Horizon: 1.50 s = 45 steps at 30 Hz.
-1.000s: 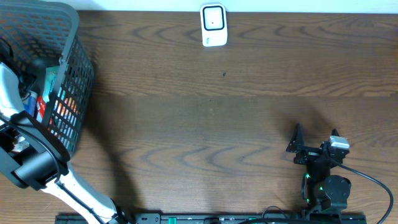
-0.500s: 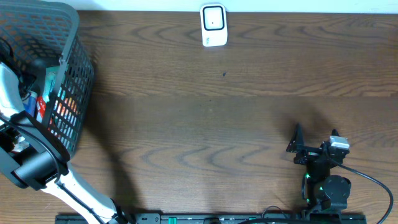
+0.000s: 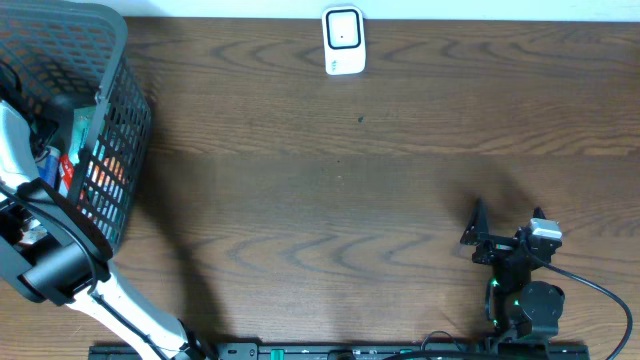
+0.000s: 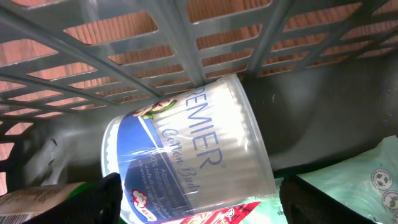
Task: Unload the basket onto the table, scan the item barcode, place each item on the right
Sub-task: 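Close the left gripper around the white cotton-bud tub, then adjust grip and lift the cotton-bud tub upward with the left gripper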
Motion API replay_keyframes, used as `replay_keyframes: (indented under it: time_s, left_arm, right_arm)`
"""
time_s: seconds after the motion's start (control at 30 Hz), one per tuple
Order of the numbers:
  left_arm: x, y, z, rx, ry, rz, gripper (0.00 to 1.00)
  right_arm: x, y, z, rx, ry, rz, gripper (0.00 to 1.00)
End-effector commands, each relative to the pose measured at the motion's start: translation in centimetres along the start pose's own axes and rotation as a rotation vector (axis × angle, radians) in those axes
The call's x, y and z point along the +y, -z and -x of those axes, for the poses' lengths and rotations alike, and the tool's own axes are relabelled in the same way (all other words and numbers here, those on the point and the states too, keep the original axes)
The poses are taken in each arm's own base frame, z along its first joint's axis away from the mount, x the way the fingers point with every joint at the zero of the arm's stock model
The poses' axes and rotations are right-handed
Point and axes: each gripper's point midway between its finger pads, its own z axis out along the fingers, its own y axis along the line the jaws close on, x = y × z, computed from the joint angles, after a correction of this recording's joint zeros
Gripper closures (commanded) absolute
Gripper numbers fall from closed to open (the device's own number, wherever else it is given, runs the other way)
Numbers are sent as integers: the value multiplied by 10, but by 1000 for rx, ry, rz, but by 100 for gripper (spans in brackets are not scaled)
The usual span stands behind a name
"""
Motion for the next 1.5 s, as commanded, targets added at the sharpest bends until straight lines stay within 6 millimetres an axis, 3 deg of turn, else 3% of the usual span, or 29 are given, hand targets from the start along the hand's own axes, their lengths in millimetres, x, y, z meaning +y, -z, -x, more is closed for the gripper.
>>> replay_keyframes:
  time_s: [0.0, 0.37, 1.07, 1.27, 1.47]
  left_arm:
    - [4, -5, -4, 16, 5, 17, 20]
    - [6, -11, -12, 35, 21, 31, 20]
    - [-3, -10, -3, -6, 111, 3, 19]
    - [-8, -10, 6, -42, 138, -19, 8]
    - [-8, -10, 4, -37, 134, -16, 7]
  right_arm:
    - [0, 0, -1, 4, 15, 0, 1]
    - [0, 0, -1, 4, 15, 0, 1]
    - [0, 0, -1, 3, 15, 0, 1]
    - [0, 0, -1, 4, 15, 0, 1]
    - [0, 0, -1, 4, 15, 0, 1]
